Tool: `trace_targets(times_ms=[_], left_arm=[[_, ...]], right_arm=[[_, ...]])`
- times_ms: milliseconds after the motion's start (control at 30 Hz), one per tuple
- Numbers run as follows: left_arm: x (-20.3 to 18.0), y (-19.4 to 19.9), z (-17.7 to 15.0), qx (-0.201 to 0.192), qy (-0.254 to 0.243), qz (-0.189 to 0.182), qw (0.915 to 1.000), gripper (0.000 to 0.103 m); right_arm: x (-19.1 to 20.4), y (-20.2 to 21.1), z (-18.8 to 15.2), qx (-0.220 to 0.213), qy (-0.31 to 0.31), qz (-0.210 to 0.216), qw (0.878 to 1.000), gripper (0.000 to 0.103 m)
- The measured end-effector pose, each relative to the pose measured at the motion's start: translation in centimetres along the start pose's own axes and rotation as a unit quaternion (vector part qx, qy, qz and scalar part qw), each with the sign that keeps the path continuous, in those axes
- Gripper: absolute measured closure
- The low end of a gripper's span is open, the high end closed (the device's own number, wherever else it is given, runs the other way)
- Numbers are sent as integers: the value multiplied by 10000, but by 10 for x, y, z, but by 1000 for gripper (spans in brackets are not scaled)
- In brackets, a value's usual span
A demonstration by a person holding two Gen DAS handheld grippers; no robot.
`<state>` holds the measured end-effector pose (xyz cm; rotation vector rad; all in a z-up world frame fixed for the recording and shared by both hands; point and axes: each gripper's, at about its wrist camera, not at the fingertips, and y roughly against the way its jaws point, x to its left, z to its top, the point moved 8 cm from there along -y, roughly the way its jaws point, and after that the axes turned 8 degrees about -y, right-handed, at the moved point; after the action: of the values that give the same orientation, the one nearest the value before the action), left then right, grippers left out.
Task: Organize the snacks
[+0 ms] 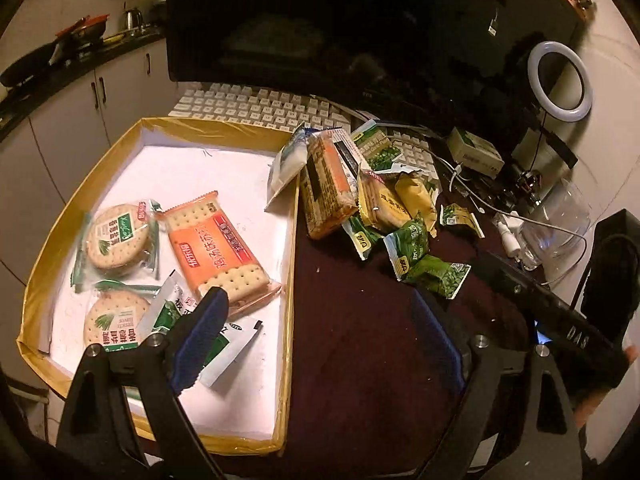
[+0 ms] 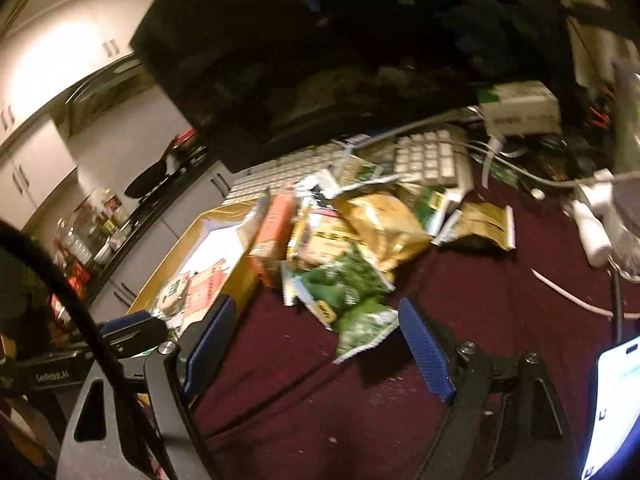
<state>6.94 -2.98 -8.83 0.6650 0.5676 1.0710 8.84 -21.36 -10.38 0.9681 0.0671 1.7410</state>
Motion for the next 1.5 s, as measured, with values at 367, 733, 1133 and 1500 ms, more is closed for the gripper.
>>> trace_targets(times_ms=[367,733,1133,1500], left_arm=[[-4,3,-6,55,47,-46,10000,12],[-22,2,-5,72,-298,-33,9995,14],[-51,-28,21,397,-650,-237,9968,23],[-96,-112,50,964,-1428,-161,9849,37]], right_arm=[[-26,-22,-10,312,-484,-563,9967,45],[-27,-37,-17,544,-568,-482,9957,75],[-40,-14,-8,138,-575,-344,9977,89],[-36,-18,-12,92,-379,-483,9981,89]])
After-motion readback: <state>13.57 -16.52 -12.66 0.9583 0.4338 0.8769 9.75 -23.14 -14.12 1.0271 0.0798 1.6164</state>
